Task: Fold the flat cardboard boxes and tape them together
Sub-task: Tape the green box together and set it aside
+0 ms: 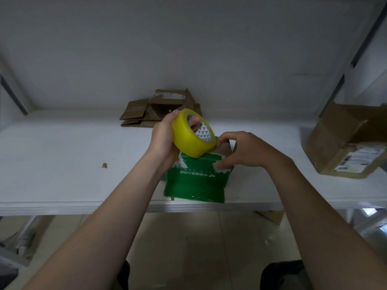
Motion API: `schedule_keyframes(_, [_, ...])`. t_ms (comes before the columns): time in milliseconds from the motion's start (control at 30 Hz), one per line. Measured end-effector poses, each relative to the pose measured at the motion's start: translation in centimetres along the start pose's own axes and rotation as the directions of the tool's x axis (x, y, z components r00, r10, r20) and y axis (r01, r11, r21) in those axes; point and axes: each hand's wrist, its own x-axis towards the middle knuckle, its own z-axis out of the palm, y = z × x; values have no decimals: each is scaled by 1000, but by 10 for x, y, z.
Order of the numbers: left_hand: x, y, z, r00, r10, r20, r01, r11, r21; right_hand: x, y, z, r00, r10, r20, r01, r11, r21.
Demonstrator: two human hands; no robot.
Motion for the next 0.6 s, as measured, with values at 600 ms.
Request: schedule_keyframes(600, [19,-1,-20,995,-83,56,81,996,41,8,-31,26,961,-227,-158,240,969,64])
